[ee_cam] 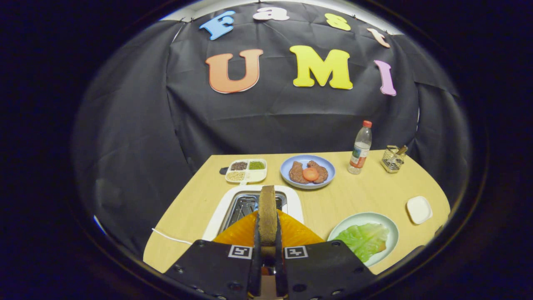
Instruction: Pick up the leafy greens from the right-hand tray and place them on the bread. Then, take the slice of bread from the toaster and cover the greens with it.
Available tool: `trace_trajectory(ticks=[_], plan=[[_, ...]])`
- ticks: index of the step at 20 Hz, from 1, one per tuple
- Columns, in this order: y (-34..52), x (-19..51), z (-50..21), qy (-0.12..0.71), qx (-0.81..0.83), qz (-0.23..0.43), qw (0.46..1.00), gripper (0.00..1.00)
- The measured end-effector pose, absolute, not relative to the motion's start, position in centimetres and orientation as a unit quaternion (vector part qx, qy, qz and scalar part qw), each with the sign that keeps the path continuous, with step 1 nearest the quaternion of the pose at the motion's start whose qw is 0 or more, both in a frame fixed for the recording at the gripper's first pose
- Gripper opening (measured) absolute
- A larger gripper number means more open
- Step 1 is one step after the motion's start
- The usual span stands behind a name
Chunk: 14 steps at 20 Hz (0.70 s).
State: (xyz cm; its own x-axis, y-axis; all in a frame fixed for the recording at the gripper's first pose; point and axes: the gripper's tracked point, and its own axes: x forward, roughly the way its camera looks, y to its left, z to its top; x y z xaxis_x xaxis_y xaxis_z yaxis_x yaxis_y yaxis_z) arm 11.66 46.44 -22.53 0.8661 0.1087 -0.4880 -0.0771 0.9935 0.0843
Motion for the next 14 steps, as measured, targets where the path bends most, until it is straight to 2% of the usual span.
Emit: trace_trajectory(ticks=[2,4,10,14], plan=[[46.6,11.6,-20.2,0.237,0.034,0.062,0.969,0.13],[46.8,11.3,-18.4,0.224,0.036,0.08,0.971,0.05],[44.4,10.2,-12.8,0.195,0.056,0.121,0.972,0.05],[40.2,9.8,-9.7,0.161,0.043,0.126,0.978,0.05]])
